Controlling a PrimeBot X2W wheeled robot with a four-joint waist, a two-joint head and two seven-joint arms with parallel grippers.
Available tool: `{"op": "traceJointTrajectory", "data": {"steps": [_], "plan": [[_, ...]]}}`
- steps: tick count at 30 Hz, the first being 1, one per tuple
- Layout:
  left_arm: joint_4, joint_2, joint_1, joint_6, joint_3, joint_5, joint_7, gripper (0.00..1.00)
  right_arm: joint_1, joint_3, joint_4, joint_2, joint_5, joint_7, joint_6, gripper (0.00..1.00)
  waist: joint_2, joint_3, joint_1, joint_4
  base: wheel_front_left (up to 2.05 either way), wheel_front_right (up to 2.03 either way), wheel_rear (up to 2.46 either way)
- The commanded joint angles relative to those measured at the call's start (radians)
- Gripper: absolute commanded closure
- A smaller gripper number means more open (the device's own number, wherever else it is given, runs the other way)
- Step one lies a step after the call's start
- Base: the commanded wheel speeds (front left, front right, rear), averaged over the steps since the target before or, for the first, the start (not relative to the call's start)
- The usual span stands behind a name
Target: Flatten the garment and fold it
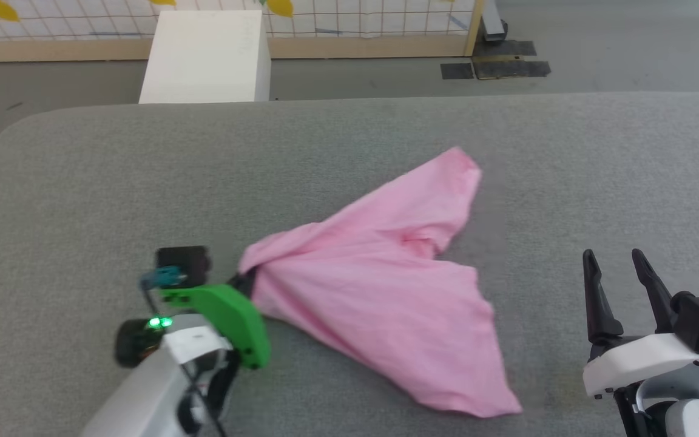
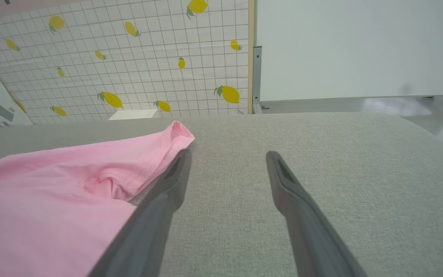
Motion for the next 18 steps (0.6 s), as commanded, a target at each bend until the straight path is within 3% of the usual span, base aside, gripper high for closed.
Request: {"op": "traceJointTrajectory", "data": {"steps": [1, 4, 5, 6, 13, 18], "plan": [[-0.037, 0.038, 0.03, 0.027, 0.018, -0.001, 0.015, 1.0, -0.012, 0.003, 0.001, 0.0, 0.005, -0.005, -0.002, 0.0, 0.0, -0.006, 0.0, 0.019, 0.0, 0.0, 0.0], [-0.111, 0.093, 0.079, 0.076, 0.052, -0.013, 0.044, 1.0, -0.012, 0.013, 0.001, 0.0, 0.006, -0.003, -0.002, 0.0, 0.0, -0.006, 0.0, 0.032, 0.0, 0.0, 0.0], [-0.133, 0.102, 0.097, 0.086, 0.06, -0.022, 0.05, 0.7, -0.013, 0.019, 0.002, 0.0, 0.007, -0.001, -0.002, 0.0, 0.0, -0.005, 0.0, 0.035, 0.0, 0.0, 0.0], [-0.146, 0.108, 0.11, 0.095, 0.066, -0.025, 0.05, 0.02, -0.015, 0.025, 0.002, 0.0, 0.007, 0.002, -0.002, 0.0, 0.0, -0.004, 0.0, 0.037, 0.0, 0.0, 0.0], [-0.191, 0.077, 0.212, 0.097, 0.118, -0.067, -0.062, 0.0, -0.037, 0.108, -0.004, 0.0, -0.021, 0.017, -0.002, 0.0, 0.0, 0.007, 0.0, 0.042, 0.0, 0.0, 0.0], [-0.189, 0.066, 0.252, 0.078, 0.158, -0.016, -0.261, 0.0, -0.072, 0.205, 0.003, 0.0, -0.065, 0.038, -0.002, 0.0, 0.0, 0.023, 0.0, 0.068, 0.0, 0.0, 0.0]]}}
